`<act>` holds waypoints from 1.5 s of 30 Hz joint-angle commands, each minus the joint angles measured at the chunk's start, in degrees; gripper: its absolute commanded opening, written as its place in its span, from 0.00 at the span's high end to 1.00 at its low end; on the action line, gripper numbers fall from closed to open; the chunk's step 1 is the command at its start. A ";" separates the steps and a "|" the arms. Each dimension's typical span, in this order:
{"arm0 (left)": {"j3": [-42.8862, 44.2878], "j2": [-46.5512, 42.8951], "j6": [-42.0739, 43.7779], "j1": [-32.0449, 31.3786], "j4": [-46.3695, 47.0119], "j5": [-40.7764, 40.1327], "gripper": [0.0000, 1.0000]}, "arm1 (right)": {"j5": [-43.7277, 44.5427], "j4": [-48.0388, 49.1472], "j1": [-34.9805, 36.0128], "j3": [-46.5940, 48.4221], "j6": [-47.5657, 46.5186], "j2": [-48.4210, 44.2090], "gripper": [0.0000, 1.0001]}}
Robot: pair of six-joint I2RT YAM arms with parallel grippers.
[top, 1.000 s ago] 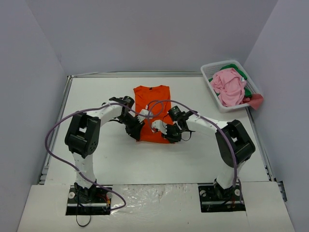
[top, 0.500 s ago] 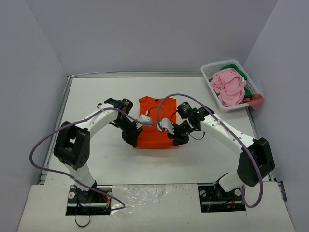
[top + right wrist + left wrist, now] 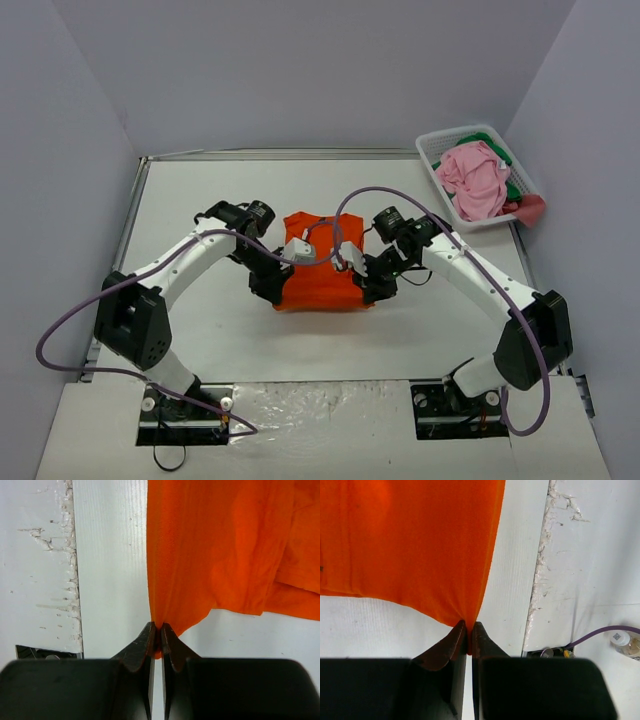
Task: Fold and stack the t-shirts
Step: Fold the long partially folded tshirt into a neat square
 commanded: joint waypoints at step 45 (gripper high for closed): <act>35.98 18.18 3.62 5.68 -5.63 -12.56 0.98 | 5.47 -10.08 -11.57 38.61 -6.76 27.10 1.00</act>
